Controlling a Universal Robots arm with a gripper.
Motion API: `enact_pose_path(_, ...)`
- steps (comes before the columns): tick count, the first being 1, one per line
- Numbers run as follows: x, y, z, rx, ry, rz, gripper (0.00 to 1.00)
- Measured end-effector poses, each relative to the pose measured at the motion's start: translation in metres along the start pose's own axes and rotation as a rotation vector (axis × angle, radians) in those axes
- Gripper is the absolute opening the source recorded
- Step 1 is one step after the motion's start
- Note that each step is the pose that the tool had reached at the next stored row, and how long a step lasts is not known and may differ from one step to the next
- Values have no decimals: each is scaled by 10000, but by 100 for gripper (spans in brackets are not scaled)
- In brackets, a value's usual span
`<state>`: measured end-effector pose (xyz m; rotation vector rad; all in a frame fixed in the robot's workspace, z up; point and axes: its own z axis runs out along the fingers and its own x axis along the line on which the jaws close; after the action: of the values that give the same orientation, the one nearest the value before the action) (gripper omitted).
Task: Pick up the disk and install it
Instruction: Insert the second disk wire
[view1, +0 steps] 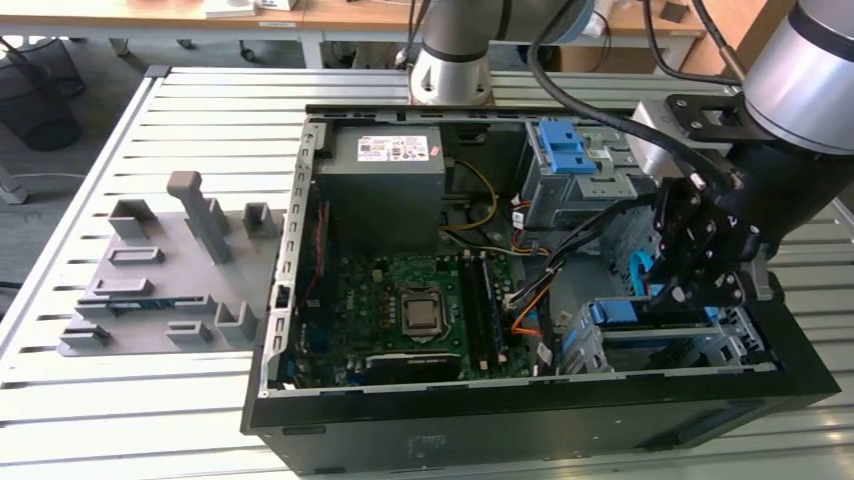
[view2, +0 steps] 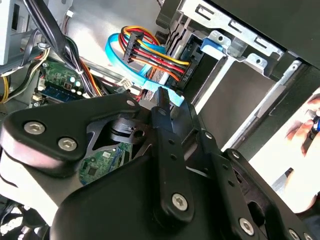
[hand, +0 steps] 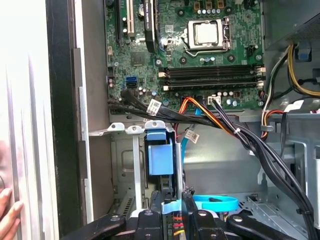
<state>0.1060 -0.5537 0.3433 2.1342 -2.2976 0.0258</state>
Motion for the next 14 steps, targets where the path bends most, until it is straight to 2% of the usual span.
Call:
enact_pose_path(3,0,0,-35,0,-1,0,31)
enact_pose_path(6,0,0,-36,0,-5,0,29)
enact_pose_path(8,0,0,-38,0,-1,0,16)
enact_pose_path(9,0,0,-39,0,-1,0,16)
enact_pose_path(10,0,0,-39,0,-1,-1,11)
enact_pose_path(14,1,0,-39,0,0,0,11)
